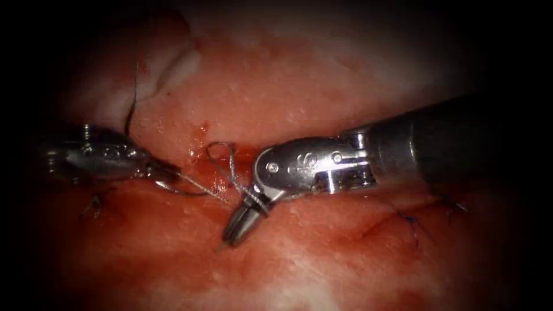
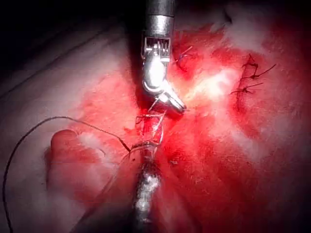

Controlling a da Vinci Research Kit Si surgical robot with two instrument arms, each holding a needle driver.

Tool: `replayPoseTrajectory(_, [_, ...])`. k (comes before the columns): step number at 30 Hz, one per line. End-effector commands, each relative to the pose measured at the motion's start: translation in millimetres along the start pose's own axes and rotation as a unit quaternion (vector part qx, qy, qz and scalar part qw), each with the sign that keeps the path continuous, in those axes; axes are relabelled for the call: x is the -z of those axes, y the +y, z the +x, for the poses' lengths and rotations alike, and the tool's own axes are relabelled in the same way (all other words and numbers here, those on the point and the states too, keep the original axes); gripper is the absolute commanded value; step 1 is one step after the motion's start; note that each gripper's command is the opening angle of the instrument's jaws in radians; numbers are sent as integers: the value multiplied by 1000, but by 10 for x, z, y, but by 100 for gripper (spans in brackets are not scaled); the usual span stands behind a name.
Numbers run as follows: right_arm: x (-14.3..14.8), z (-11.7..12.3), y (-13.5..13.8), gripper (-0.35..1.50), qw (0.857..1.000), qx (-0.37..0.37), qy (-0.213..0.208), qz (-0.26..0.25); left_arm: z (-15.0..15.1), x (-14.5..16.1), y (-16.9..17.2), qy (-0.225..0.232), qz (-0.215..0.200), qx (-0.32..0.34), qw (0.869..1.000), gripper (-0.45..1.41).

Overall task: Wound Closure
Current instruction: Pull the left gripper down and move the right gripper up to tighten the knot.

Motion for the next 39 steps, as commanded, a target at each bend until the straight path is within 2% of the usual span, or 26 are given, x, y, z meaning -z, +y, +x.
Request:
replayPoseTrajectory(1, [13, 3, 12, -35, 1000, -2, 6, -15, 0, -7, 3, -1, 1, -2, 1000, -45])
replayPoseTrajectory(2, [13, 3, 12, -35, 1000, -2, 6, -15, 0, -7, 3, -1, 1, -2, 1000, -45])
replayPoseTrajectory(3, [31, 6, 20, -35, 999, -2, 12, -37, 1, -4, 13, -3, 0, -2, 1000, -45])
replayPoseTrajectory(5, [38, 7, 23, -35, 999, -4, 14, -45, 2, -3, 18, -3, 1, -2, 1000, -45])
replayPoseTrajectory(6, [54, 4, 32, -35, 998, -6, 16, -64, 6, 2, 35, -4, 0, -3, 1000, -43])
replayPoseTrajectory(9, [60, -2, 37, -35, 997, -11, 15, -73, 10, 6, 49, -4, 0, -2, 1000, -42])
replayPoseTrajectory(15, [71, -22, 55, -35, 994, -21, 13, -104, 34, 23, 126, -6, -6, -5, 1000, -38])
replayPoseTrajectory(19, [75, -24, 64, -35, 993, -24, 13, -116, 39, 33, 159, -6, -8, -11, 1000, -37])
replayPoseTrajectory(23, [78, -25, 69, -35, 992, -24, 12, -122, 34, 40, 171, -6, -10, -14, 1000, -37])
replayPoseTrajectory(27, [89, -30, 78, -35, 990, -23, 4, -141, 15, 55, 180, -7, -13, -26, 1000, -37])
replayPoseTrajectory(32, [102, -36, 89, -35, 986, -27, 0, -167, 8, 57, 187, -8, -12, -26, 1000, -35])
replayPoseTrajectory(39, [118, -44, 93, -35, 981, -29, -4, -191, 2, 63, 216, -8, -12, -28, 999, -33])
